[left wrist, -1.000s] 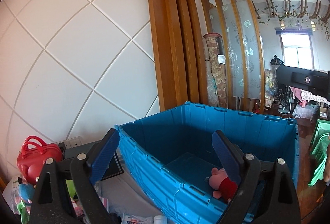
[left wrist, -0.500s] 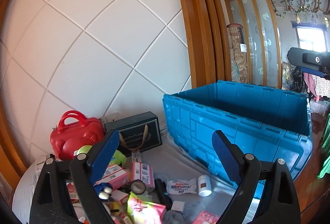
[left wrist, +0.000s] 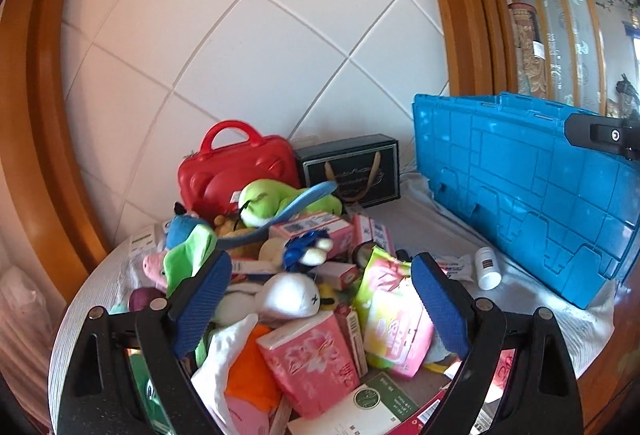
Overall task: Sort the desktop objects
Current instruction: 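Move both tools back from the crate to the table pile, then grasp the pink tissue pack with the left gripper while the right gripper grasps the wipes pack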
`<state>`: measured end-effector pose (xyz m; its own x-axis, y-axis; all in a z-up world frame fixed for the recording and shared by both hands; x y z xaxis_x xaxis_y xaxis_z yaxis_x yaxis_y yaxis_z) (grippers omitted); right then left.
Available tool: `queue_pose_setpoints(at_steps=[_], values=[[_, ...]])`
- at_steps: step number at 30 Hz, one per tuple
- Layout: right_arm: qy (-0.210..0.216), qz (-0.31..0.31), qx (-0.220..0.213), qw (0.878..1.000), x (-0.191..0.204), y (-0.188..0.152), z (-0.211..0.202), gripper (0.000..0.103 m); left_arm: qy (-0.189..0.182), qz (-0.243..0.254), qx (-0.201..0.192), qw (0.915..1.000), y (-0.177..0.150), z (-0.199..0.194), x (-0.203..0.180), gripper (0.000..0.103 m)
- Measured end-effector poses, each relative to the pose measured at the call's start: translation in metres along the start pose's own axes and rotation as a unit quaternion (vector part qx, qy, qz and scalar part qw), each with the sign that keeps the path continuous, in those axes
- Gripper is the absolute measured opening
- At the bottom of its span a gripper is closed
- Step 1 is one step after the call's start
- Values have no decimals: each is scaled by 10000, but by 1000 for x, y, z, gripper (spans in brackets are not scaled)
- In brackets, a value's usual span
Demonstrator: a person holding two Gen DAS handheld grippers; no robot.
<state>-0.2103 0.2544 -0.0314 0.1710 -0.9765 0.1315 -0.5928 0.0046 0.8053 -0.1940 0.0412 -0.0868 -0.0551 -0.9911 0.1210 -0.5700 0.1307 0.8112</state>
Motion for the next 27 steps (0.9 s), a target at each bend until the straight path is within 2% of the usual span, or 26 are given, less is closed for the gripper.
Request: queue_pose_setpoints(at_steps=[5,7,14,19,23,27], values=[[338,-192,575,9976,1,-14,45,103,499,-266,372,9977,-34,16,0,92],[513,-293,754,9954,0,-21,58,103,559,-396,514,9963,-46,20,-4,92],[920,-518,1508,9829,-8,-54,113,103,1131,-634,1027,9862,-90,46,-15,92],[1181,-729,1758,9746,-3,-65,137,103,1172,-863,1105,9832,-98,67,-13,92],[1274,-926,1824,9705,7,-68,147,103,1150,-732,1249,9828,-101,88,-14,92],[1313,-924,1890,9688,11,-67,157,103,1151,-841,1394,9799,-101,107,-9,92]])
Point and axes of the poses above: each gripper's, at about its wrist camera, not at the fingertips, and z roughly the way its jaws point, x to its left, y to its top, the point moved 1 cm from there along z, roughly the way its jaws point, and after that the axes turned 11 degrees about x, right-handed, at the moved point
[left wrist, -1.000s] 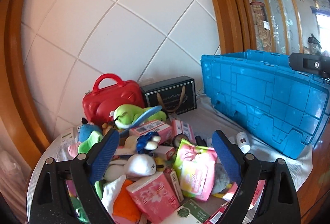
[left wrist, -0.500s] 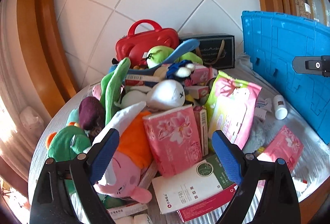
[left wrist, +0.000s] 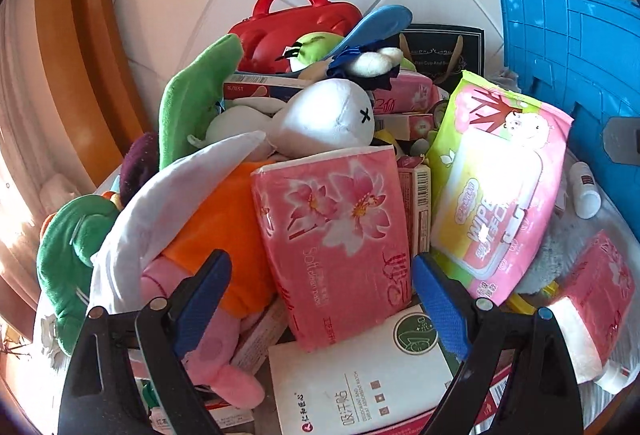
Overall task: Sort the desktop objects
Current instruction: 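Grasp the pink tissue pack with the left gripper while the right gripper grasps the wipes pack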
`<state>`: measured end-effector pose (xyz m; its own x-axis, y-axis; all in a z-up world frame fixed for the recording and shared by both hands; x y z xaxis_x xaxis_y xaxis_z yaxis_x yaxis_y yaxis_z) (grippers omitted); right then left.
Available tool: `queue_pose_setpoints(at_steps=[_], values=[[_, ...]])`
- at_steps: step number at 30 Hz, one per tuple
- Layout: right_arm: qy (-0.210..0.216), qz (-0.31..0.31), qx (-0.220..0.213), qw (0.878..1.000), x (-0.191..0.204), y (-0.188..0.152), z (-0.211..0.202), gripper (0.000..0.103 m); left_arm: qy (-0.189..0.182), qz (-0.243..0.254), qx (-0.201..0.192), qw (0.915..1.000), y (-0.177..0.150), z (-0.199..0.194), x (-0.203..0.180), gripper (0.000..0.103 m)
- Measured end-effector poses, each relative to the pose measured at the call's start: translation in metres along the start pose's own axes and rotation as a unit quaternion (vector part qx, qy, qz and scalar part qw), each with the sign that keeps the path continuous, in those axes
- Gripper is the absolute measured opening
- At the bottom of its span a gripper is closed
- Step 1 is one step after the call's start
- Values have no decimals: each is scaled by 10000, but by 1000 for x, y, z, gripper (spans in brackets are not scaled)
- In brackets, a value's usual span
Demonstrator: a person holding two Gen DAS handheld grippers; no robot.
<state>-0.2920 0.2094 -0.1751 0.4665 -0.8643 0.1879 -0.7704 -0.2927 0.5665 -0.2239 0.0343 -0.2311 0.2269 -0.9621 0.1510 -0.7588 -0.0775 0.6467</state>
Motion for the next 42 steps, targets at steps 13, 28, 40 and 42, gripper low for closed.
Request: queue_pose_setpoints(at_steps=[13,28,40,42], values=[[247,91,340,9991,2,22,50,103,415,274,84,9987,22,39,-20,97],[842,143,887,9924,4,34,84,35,743,423,439,9954,28,53,-27,101],[551,48,525,9971,9,27,39,33,52,585,56,9983,16,27,-8,85],[509,2,458,9977,11,26,32,33,-3,659,-16,9978,15,21,-6,85]])
Point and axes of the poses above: each gripper's, at about its wrist camera, not at the fingertips, and z roughly the way its jaws point, x to its left, y to its top, the point moved 1 cm from there along z, roughly the way its jaws point, and after that the axes turned 11 degrees about x, right-handed, at the moved point
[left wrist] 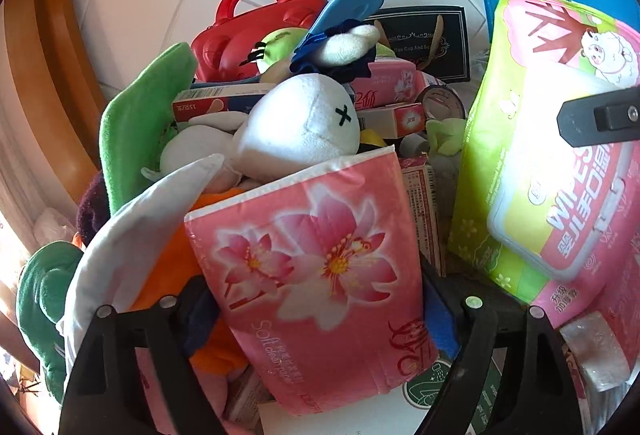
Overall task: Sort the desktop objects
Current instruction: 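Grasp the pink tissue pack with the left gripper while the right gripper grasps the wipes pack, then carry both packs over the blue crate and open both grippers to drop them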
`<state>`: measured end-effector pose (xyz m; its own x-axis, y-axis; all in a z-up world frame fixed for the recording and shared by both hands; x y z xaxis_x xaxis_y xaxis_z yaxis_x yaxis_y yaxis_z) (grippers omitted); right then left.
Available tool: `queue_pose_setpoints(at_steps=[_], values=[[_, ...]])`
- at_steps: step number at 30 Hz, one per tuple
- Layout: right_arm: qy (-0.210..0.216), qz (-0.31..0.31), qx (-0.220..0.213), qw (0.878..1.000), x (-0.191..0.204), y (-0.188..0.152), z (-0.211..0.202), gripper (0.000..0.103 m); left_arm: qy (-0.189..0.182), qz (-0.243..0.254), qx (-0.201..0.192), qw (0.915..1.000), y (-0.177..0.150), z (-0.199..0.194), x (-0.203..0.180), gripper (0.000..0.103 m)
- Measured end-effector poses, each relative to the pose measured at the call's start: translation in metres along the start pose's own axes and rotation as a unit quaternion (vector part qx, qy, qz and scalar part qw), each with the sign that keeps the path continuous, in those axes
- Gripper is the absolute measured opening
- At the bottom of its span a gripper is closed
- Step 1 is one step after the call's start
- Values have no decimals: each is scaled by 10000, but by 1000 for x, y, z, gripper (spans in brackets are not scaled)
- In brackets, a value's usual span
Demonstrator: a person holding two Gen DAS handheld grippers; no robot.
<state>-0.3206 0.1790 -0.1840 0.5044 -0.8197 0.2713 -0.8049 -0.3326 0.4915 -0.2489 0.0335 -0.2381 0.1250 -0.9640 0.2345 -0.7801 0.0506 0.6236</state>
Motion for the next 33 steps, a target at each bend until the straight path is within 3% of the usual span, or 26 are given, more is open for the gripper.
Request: queue_pose_setpoints(at_steps=[11,21,27,33], values=[[-198,164,-369,9990,8,-10,-34,32,-244,322,-600,9974,3,-52,-2,84],[-603,297,-1105,9916,28,-17,-105,32,-571,699,-1334,9869,41,-103,0,84],[-1073,412,-1917,9747,41,-23,-182,32,-989,964,-1997,9701,75,-157,-8,84],[-1646,586,-2759,9452,36,-37,-266,32,-1519,1357,-2675,9418,117,-215,-42,84]])
Point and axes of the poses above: each gripper's, at about its wrist camera, not at the fingertips, and z roughly the way its jaws point, x to its left, y to its top, the point moved 1 cm from there along z, roughly the way its jaws point, and after that the axes turned 11 degrees about x, right-handed, at the moved point
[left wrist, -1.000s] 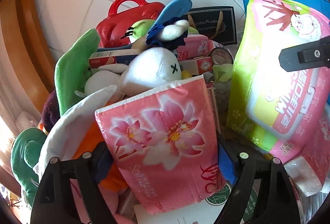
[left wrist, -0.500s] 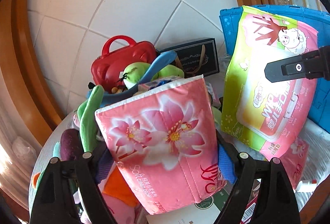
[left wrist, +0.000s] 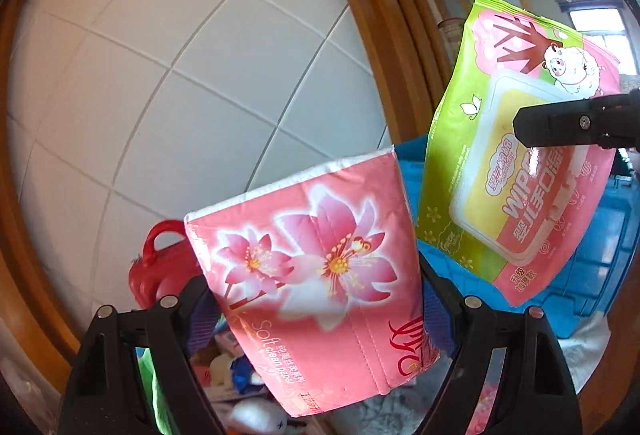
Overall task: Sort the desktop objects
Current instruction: 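Carry both packs over the blue crate and open both grippers to drop them, then move both tools back from the crate to the table pile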
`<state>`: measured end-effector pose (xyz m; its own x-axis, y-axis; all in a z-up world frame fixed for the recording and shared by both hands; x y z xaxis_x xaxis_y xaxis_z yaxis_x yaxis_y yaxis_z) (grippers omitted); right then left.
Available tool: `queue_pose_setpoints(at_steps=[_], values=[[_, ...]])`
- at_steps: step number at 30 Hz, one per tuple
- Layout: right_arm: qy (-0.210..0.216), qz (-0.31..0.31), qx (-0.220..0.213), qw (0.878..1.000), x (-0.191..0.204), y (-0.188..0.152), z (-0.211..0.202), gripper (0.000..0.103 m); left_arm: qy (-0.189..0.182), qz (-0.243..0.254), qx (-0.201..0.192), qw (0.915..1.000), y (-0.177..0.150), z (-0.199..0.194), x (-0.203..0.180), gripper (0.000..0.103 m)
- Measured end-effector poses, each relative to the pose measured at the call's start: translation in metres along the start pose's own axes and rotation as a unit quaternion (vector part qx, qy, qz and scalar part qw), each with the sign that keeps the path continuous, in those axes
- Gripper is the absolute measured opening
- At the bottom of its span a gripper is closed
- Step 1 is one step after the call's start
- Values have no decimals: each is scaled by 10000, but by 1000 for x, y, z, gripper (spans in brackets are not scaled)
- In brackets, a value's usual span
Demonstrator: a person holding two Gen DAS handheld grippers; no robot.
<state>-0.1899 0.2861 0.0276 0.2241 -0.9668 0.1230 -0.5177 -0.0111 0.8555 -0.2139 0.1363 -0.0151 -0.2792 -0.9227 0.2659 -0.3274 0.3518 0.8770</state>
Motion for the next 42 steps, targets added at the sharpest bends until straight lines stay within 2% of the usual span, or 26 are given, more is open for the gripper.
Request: queue_pose_setpoints(at_steps=[7,12,18,21,22,24,26,32,36,42], values=[[-863,341,-748,9929,-70,31,-64,32,-738,132,-568,9956,82,10,-53,84],[-1396,669,-960,9833,-133,41,-90,32,-1215,309,-707,9896,137,31,-106,85],[-1676,992,-820,9774,-197,49,-88,32,-1571,418,-413,9858,180,68,-167,91],[-1917,1123,-684,9726,-220,48,-84,39,-1685,387,-184,9848,199,82,-189,96],[-1935,1183,-718,9713,-227,48,-85,54,-1679,380,-183,9849,204,86,-191,97],[-2068,1246,-856,9666,-235,47,-89,75,-1574,359,-212,9867,213,87,-199,102],[-2200,1228,-968,9629,-239,46,-95,76,-1520,366,-243,9874,218,85,-201,102],[-2059,1303,-1032,9644,-236,39,-101,81,-1185,218,-374,9920,223,84,-197,102],[-2015,1251,-1023,9661,-240,35,-97,96,-970,199,-403,9943,205,78,-189,102],[-2138,1084,-897,9667,-225,31,-88,103,-587,88,-420,9974,181,66,-172,102]])
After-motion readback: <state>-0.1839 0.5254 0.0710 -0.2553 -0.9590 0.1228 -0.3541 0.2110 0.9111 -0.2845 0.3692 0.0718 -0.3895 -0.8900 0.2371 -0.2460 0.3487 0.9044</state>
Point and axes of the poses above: each gripper's, at about its wrist camera, not at the fingertips, and z roughly the way its jaws point, x to its left, y to its top, the point moved 1 cm from there along z, roughly the way its jaws point, and after that the axes turned 11 degrees about x, right-handed, at the moved point
